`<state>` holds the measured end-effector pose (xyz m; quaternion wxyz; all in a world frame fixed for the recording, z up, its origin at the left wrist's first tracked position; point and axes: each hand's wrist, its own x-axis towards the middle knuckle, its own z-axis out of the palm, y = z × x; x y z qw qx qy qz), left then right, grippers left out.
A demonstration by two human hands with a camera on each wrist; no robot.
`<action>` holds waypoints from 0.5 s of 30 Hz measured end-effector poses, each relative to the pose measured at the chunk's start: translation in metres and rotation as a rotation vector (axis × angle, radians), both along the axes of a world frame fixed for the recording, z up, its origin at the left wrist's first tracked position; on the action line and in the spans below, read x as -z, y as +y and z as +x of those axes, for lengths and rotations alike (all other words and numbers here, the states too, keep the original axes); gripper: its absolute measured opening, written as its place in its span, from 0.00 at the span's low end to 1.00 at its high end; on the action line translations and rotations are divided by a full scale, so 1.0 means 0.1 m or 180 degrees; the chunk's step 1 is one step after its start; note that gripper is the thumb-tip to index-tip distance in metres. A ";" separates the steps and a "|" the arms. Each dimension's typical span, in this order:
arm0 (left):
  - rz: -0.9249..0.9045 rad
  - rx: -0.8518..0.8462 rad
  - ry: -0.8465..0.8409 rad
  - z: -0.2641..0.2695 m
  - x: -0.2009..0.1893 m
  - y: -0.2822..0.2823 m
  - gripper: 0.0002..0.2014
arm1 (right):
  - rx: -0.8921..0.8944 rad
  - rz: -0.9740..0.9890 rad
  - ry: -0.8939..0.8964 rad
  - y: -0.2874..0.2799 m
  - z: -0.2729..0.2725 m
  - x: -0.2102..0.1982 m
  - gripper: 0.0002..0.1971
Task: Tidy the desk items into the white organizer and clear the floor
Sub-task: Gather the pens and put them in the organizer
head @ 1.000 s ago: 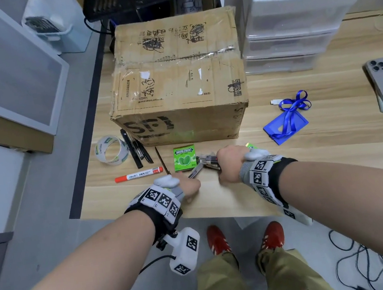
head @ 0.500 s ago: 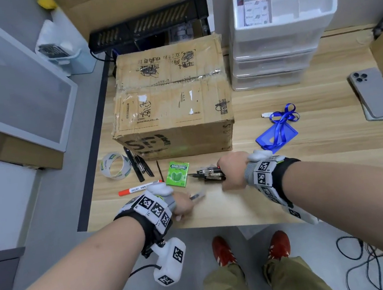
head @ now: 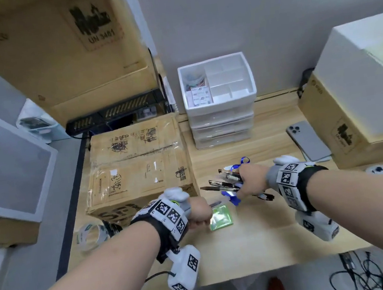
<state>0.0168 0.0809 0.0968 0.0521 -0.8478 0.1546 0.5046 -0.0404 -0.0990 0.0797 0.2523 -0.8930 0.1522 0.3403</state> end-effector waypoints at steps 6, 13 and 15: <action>-0.0515 0.0206 -0.0442 0.19 -0.21 -0.75 0.14 | 0.2102 0.0678 -0.0932 -0.56 0.00 -0.16 0.16; -0.1175 0.0356 -0.1438 0.88 -0.54 -1.21 0.14 | 0.4152 0.2319 -0.1253 -1.03 0.58 0.45 0.22; -0.1180 0.0564 -0.1903 1.07 -0.60 -1.26 0.15 | 0.4561 0.2741 -0.1336 -0.99 0.69 0.41 0.20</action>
